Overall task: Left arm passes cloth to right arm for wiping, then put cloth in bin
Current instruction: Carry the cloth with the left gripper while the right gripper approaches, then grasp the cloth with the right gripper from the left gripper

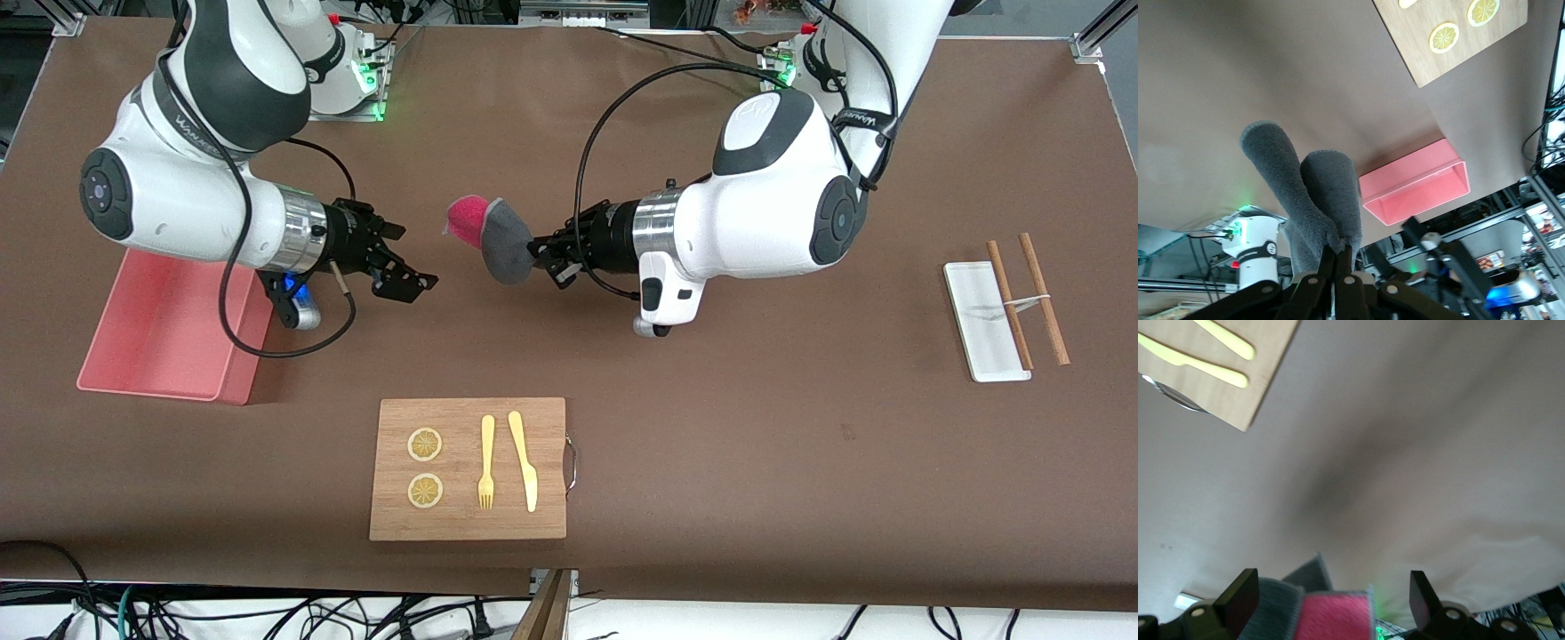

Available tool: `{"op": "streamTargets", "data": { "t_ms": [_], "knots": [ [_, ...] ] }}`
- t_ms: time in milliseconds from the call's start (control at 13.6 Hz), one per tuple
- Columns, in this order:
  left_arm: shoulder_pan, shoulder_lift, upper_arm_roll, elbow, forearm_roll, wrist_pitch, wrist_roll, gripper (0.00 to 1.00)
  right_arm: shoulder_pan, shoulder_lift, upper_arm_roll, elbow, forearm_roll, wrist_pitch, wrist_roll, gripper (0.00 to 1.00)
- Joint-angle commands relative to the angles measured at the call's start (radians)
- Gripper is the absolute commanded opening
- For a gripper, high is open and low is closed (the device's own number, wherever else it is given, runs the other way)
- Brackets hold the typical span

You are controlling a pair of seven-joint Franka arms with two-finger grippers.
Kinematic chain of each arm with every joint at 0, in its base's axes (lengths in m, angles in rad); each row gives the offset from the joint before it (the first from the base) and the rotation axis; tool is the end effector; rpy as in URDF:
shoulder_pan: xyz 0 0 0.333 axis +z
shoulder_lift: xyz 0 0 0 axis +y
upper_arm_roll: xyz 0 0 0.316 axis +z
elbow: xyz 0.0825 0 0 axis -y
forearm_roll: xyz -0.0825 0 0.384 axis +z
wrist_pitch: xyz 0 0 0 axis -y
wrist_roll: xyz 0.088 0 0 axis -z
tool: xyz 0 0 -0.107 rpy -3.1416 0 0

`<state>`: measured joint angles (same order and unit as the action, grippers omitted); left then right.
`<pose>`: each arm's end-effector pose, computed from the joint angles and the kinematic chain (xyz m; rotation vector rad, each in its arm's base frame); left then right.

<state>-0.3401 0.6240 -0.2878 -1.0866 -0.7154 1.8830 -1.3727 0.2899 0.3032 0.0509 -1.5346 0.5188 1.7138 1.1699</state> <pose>0.6168 -0.4228 0.5177 2.1147 1.1267 -0.7930 0.5915 0.2549 0.4839 -2.4743 1.2549 0.6353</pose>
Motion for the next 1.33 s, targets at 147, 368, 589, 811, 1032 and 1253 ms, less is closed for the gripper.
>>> {"op": "streamTargets", "data": {
  "t_ms": [147, 368, 589, 811, 1032, 1253],
  "knots": [
    [0.0, 0.022, 0.001, 0.04, -0.022, 0.007, -0.039, 0.0, 0.002, -0.036, -0.005, -0.041, 0.084, -0.085, 0.082, 1.0],
    [0.003, 0.022, 0.001, 0.04, -0.022, 0.008, -0.039, 0.0, 0.0, -0.061, -0.014, -0.094, 0.176, -0.059, 0.085, 1.0],
    [0.006, 0.022, 0.002, 0.04, -0.022, 0.007, -0.036, 0.0, 0.0, -0.113, -0.014, -0.203, 0.259, 0.059, 0.099, 1.0],
    [0.007, 0.022, 0.003, 0.04, -0.022, 0.007, -0.034, 0.0, 0.003, -0.133, -0.003, -0.274, 0.311, 0.151, 0.099, 1.0],
    [0.012, 0.02, 0.003, 0.04, -0.022, 0.007, -0.031, 0.0, 0.003, -0.141, 0.041, -0.324, 0.362, 0.245, 0.1, 0.99],
    [0.012, 0.02, 0.003, 0.04, -0.022, 0.007, -0.031, 0.0, 0.003, -0.133, 0.067, -0.338, 0.401, 0.296, 0.099, 0.41]
  ]
}}
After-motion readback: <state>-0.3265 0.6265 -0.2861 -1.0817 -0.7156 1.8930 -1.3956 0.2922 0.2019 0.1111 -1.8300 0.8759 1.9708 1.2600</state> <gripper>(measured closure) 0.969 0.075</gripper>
